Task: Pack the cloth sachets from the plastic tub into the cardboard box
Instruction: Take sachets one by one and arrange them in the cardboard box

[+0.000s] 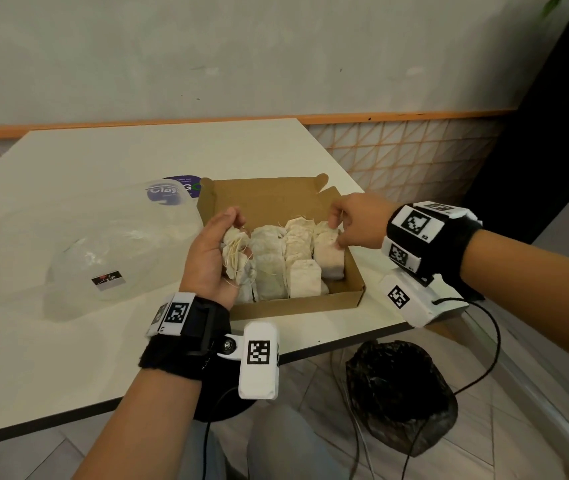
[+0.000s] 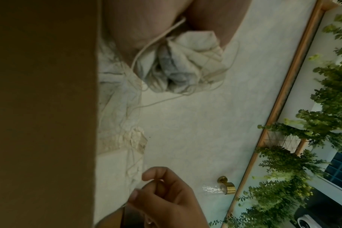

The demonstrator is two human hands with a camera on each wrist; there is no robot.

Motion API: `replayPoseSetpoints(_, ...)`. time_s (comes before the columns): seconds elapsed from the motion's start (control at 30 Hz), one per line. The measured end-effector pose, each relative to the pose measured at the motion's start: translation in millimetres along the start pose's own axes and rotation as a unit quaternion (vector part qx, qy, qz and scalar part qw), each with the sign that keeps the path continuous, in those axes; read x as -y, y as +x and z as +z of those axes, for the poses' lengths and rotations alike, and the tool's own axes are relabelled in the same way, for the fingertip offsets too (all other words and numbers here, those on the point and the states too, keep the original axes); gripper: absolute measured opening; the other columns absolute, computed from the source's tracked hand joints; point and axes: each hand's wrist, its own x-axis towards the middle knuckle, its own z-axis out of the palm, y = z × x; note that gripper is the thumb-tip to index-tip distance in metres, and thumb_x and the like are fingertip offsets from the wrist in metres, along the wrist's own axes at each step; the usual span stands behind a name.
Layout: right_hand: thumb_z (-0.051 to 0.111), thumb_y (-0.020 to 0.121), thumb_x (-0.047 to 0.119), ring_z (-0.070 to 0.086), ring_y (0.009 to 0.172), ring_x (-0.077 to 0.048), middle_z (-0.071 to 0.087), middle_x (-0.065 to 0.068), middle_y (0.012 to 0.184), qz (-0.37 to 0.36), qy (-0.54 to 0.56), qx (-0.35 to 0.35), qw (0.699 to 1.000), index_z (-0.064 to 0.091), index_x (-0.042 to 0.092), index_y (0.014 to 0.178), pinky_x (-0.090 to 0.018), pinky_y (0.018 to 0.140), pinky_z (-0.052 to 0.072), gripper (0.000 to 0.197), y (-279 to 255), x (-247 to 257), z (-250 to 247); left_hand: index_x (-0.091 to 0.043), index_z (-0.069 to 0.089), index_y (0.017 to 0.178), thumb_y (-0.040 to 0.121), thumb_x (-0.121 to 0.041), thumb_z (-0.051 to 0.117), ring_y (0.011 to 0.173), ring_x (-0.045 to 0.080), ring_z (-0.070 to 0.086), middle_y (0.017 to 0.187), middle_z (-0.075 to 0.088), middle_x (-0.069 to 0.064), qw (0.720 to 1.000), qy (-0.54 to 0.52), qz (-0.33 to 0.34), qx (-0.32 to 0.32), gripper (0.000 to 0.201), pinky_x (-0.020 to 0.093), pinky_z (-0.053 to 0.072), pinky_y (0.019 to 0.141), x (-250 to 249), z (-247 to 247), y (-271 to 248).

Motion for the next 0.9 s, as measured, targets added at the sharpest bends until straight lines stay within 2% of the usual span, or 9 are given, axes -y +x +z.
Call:
replayPoseSetpoints(0.1,0.064,0.078,0.01,0.05,0.068,-0.012,0.052,0.009,0.067,-0.05,0.039,-0.013,0.998,0.06,0.019,0.083,-0.019,0.059,0.039,0.011,-19,3,-7,-0.014,0.06,0.079,0.094,-0.014,0.051,0.056,0.006,0.055,0.073,0.057,-0.002,1.0,0.004,0.004,-0.003,0.018,0.018,0.05,0.054,0,0,0)
replayPoseSetpoints(0.23,0.061,0.084,0.019,0.056,0.081,-0.005,0.066,0.011,0.089,-0.1,0.006,0.1,0.99,0.071,0.023,0.093,-0.016,0.073,0.042,0.014,-40,10,10,-0.015,0.06,0.079,0.094,-0.014,0.051,0.056,0.006,0.055,0.072,0.058,-0.003,1.0,0.003,-0.003,-0.003,0.018,0.018,0.05,0.055,1,1,0)
replayPoseSetpoints(0.33,0.057,0.085,0.015,0.056,0.086,-0.009,0.066,0.007,0.095,-0.117,-0.013,0.064,0.991,0.071,0.021,0.094,-0.023,0.082,0.045,0.018,-41,9,16,-0.015,0.06,0.079,0.095,-0.014,0.05,0.057,0.006,0.054,0.071,0.058,-0.003,1.0,0.003,-0.005,0.0,0.019,0.018,0.05,0.055,0,1,-1)
replayPoseSetpoints(0.4,0.055,0.081,0.008,0.058,0.082,-0.011,0.066,0.007,0.087,-0.142,0.036,0.027,0.989,0.07,0.023,0.083,-0.025,0.079,0.047,0.021,-44,11,15,-0.015,0.06,0.079,0.095,-0.014,0.05,0.057,0.006,0.053,0.071,0.057,-0.003,1.0,0.001,-0.005,0.002,0.019,0.018,0.05,0.055,-1,1,-1)
replayPoseSetpoints(0.53,0.056,0.079,0.007,0.053,0.065,-0.003,0.065,0.006,0.075,-0.188,0.154,0.034,0.97,0.066,0.029,0.077,-0.013,0.061,0.043,0.024,-58,20,22,-0.014,0.06,0.08,0.095,-0.014,0.05,0.057,0.006,0.054,0.071,0.057,-0.003,1.0,0.006,-0.006,-0.001,0.017,0.019,0.05,0.054,0,0,1)
replayPoseSetpoints(0.63,0.056,0.083,0.012,0.05,0.063,-0.003,0.062,0.006,0.078,-0.174,0.119,0.064,0.975,0.07,0.026,0.087,-0.012,0.062,0.041,0.02,-54,18,31,-0.014,0.06,0.081,0.094,-0.014,0.051,0.057,0.006,0.054,0.071,0.057,-0.003,1.0,0.01,-0.003,-0.006,0.016,0.019,0.05,0.054,1,-1,1)
replayPoseSetpoints(0.73,0.057,0.085,0.014,0.047,0.067,0.002,0.053,0.012,0.08,-0.171,0.081,0.048,0.981,0.072,0.021,0.097,-0.007,0.066,0.036,0.02,-48,15,34,-0.014,0.06,0.08,0.094,-0.014,0.051,0.057,0.006,0.054,0.071,0.058,-0.003,1.0,0.012,-0.003,-0.011,0.017,0.019,0.05,0.053,1,-1,2)
replayPoseSetpoints(0.83,0.06,0.082,0.012,0.044,0.069,0.0,0.05,0.004,0.085,-0.176,0.079,-0.005,0.981,0.073,0.017,0.089,-0.008,0.066,0.036,0.016,-48,16,29,-0.014,0.061,0.081,0.094,-0.014,0.052,0.058,0.006,0.054,0.072,0.058,-0.003,1.0,0.012,-0.003,-0.011,0.015,0.019,0.051,0.055,2,-2,2)
replayPoseSetpoints(0.9,0.061,0.081,0.012,0.046,0.071,-0.002,0.053,0.002,0.088,-0.181,0.077,-0.006,0.98,0.073,0.017,0.086,-0.008,0.067,0.036,0.014,-50,16,28,-0.014,0.061,0.082,0.094,-0.014,0.052,0.06,0.006,0.054,0.073,0.058,-0.002,1.0,0.008,-0.003,-0.008,0.015,0.019,0.051,0.056,2,-2,3)
